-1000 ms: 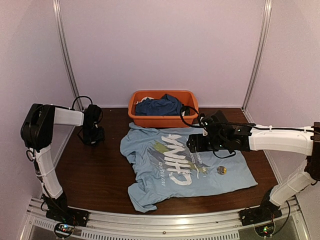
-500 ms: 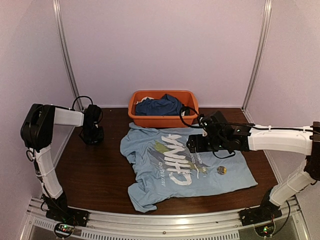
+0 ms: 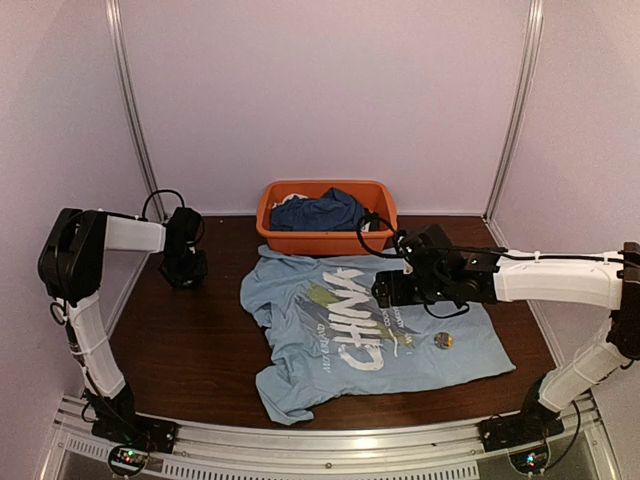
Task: Pin the brooch onto the clothing
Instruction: Pick up the brooch from the brooch box.
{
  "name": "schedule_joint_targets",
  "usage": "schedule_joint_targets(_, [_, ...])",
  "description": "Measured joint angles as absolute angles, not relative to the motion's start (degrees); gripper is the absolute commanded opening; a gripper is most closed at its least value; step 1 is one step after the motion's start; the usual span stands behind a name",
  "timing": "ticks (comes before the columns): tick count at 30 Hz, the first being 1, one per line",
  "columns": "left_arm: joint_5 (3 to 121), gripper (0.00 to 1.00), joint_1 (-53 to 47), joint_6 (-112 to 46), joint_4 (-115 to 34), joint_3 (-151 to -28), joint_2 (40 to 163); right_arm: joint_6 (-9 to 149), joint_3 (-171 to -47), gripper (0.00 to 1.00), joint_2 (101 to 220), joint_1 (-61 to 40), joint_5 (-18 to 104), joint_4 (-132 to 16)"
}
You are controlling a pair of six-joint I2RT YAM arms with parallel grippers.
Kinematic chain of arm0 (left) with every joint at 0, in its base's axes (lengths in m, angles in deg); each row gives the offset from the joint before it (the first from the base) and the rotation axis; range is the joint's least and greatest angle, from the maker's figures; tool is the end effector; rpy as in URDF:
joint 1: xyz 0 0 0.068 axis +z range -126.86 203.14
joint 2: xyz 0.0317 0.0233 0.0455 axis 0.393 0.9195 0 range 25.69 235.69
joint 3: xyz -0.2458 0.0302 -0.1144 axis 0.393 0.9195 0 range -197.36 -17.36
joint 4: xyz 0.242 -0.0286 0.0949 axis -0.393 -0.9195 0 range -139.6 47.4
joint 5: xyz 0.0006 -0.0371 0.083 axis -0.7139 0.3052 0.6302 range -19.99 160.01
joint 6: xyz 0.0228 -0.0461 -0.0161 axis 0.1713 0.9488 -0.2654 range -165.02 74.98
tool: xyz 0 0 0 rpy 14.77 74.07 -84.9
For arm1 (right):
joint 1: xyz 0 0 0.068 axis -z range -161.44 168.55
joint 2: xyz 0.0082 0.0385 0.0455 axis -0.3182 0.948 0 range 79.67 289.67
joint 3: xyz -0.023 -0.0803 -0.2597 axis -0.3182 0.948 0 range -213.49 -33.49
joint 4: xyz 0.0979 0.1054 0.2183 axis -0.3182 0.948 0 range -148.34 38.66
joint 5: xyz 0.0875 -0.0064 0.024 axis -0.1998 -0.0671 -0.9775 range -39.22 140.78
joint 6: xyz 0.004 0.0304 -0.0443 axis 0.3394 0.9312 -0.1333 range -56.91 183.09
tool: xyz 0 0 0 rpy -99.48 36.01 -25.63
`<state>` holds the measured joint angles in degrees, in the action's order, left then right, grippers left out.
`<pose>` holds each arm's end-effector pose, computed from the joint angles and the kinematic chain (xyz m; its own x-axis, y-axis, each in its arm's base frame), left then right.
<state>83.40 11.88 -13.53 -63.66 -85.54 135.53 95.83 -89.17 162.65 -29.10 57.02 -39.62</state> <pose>0.3767 -0.0667 0.1473 -0.7881 -0.3612 -0.4983 -0.3821 0.9219 -0.0640 0.2110 0.2257 0.2377 -0.7775 -0.0552 -0.6264 -0.3132 0.8978 0.3096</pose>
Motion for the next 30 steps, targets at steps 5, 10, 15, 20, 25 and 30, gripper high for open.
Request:
schedule_joint_targets(5, [83.03,0.19,11.88,-13.51,-63.51,-85.48,134.68,95.83,-89.17,0.85,162.91,-29.17,57.02,-39.65])
schedule_joint_targets(10, [82.9,0.16,11.9,-13.58,-63.16,-85.26,134.31,95.83,-89.17,0.85,163.0,-29.21,57.02,-39.65])
schedule_joint_targets(15, [82.81,0.11,11.94,-13.56,-62.79,-85.24,134.0,95.83,-89.17,0.85,163.0,-29.21,57.02,-39.65])
schedule_joint_targets(20, [82.35,0.11,11.96,-13.56,-62.37,-85.15,133.43,95.83,-89.17,0.85,163.0,-29.24,57.02,-39.65])
schedule_joint_targets(25, [81.54,0.1,11.96,-13.53,-62.37,-84.56,132.67,95.83,-89.17,0.85,163.06,-29.28,57.02,-39.67])
schedule_joint_targets(30, [81.23,0.07,11.96,-13.29,-62.61,-83.9,131.51,95.85,-89.17,0.86,163.56,-29.34,57.02,-39.67])
